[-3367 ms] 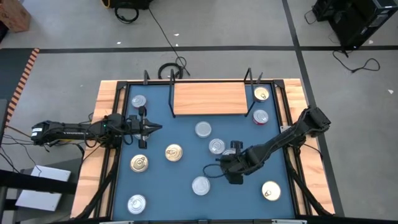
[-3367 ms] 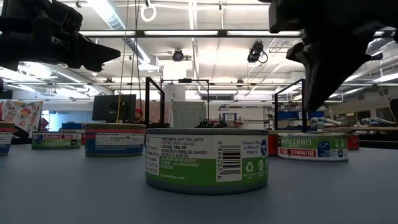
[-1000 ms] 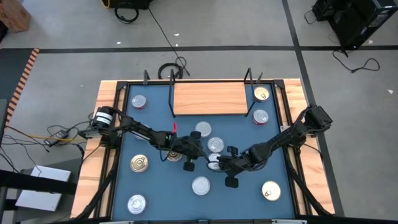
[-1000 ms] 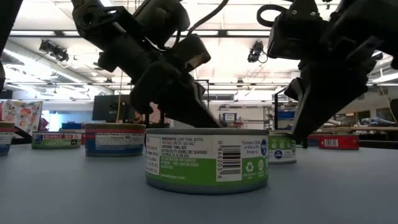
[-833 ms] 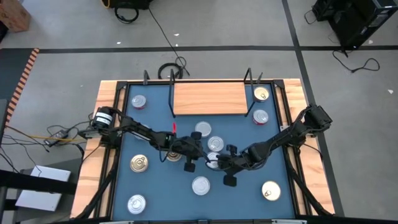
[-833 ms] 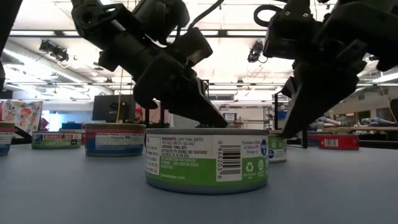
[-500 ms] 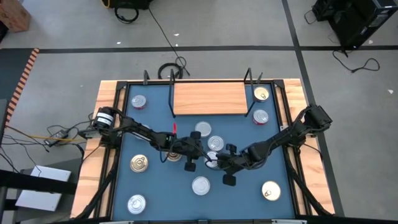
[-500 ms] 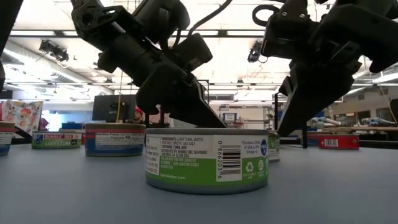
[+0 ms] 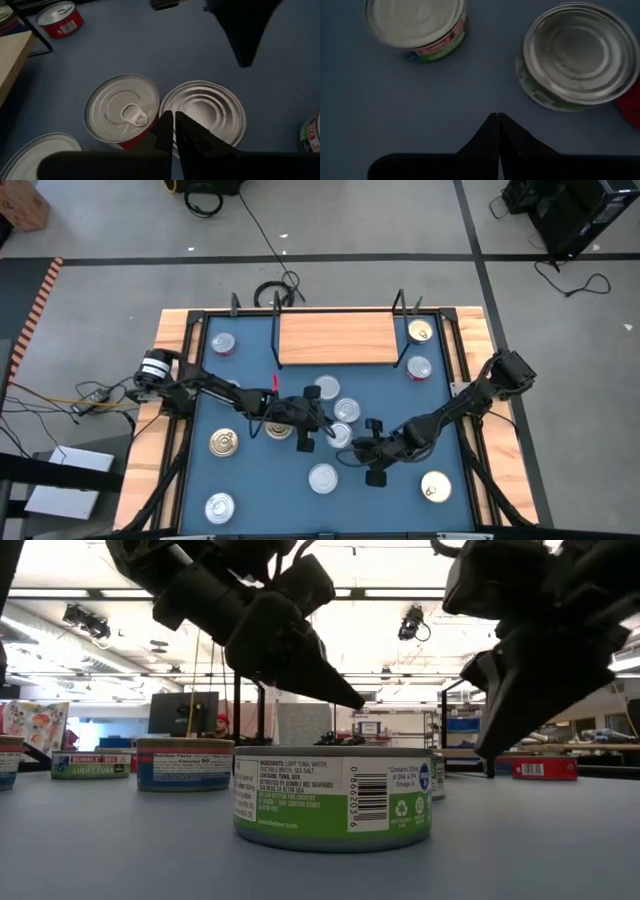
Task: Stack canned seafood by type on shelf
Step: Put the green tuna can on the shelf
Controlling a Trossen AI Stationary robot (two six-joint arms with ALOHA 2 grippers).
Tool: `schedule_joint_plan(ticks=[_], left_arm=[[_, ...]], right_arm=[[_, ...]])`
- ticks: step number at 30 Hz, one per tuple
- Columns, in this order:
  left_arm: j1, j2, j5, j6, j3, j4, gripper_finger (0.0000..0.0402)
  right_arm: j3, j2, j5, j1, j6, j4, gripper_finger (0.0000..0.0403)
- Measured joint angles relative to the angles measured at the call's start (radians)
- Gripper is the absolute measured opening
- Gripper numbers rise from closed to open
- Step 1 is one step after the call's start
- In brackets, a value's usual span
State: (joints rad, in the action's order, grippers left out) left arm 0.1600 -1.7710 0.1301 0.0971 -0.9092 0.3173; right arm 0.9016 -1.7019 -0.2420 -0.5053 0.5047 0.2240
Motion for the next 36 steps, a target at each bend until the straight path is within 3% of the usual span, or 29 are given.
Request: schedule_joint_plan(ticks=[11,19,36], left_arm=[[-0.036,-0.019,-0.04,0.03,0.001,-0.043,0.0005],[-0.048,-0.079,-0.069,0.03,0.001,-0.018,0.0004],[-0.049,-0.078,-0.108,0.004,0.005,-0.022,0.0003]], right_arm=[[0.0,-0.11,-0.072,0.034,-0.034,-0.109,0.0006],[0.0,-0.11,-0.104,0.065,-0.027,-0.138,0.0006],[-0.001,-0.038,-0.212,0.068,0.015,-0.123,0.0006]])
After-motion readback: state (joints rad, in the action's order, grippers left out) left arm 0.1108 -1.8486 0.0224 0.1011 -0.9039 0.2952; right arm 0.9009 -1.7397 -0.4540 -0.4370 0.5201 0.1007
